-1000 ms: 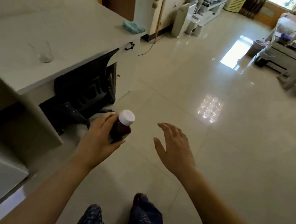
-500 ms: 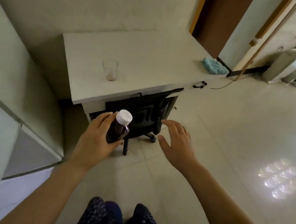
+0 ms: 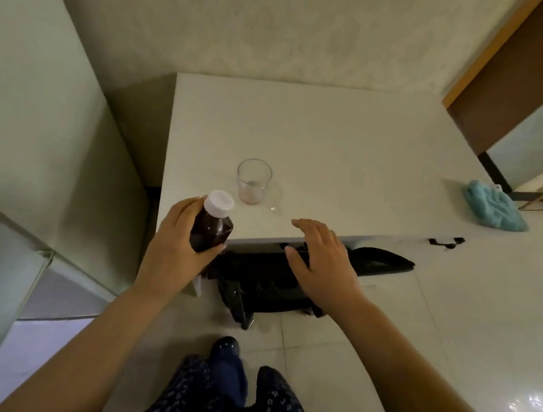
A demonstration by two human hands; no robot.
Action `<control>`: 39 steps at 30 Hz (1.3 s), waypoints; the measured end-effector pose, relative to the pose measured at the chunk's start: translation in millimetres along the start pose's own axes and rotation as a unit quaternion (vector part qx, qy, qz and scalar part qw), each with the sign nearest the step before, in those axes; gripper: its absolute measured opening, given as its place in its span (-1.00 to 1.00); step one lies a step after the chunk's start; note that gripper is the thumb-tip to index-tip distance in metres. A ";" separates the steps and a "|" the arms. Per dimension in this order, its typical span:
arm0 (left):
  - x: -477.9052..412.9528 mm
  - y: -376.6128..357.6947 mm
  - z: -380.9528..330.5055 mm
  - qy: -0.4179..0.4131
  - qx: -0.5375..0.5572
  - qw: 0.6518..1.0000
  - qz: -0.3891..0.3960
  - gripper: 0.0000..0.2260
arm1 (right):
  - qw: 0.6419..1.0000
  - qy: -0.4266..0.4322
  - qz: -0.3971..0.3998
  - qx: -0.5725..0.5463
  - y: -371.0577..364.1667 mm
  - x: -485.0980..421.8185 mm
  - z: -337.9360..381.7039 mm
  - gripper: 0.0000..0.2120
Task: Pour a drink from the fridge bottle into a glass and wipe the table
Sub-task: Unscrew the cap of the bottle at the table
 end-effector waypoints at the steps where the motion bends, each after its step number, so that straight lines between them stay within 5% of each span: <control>1: -14.1 -3.7 10.9 0.006 0.004 1.000 0.002 -0.34 | 1.000 0.007 0.008 0.001 -2.1 -17.1 2.9 -0.57; 10: -86.4 -45.2 86.0 0.139 0.118 0.983 -0.030 -0.39 | 0.997 0.045 0.053 0.031 -21.3 -129.8 19.2 -0.56; 22: -88.7 -72.9 100.6 0.197 0.159 0.964 -0.085 -0.32 | 0.987 0.133 0.087 0.023 -28.4 -201.2 44.7 -0.59; 28: -86.6 -69.8 97.7 0.235 0.152 0.958 -0.065 -0.36 | 0.951 0.226 0.168 0.130 -48.6 -203.8 108.6 -0.53; 32: -86.4 -65.7 93.9 0.219 0.114 0.968 -0.054 -0.42 | 0.922 0.252 0.146 0.254 -64.8 -211.4 129.2 -0.56; 39: -88.0 -63.8 97.9 0.211 0.109 0.970 -0.044 -0.42 | 0.896 0.346 0.152 0.232 -59.6 -215.1 131.4 -0.65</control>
Point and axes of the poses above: each hand's wrist, its own x-axis away from the middle knuckle, its own y-axis out of the back of the hand, z = x × y, the point moved 5 cm from there along -x, towards the middle knuckle, and after that the axes turned 8 degrees about -y, right-handed, at the moved point
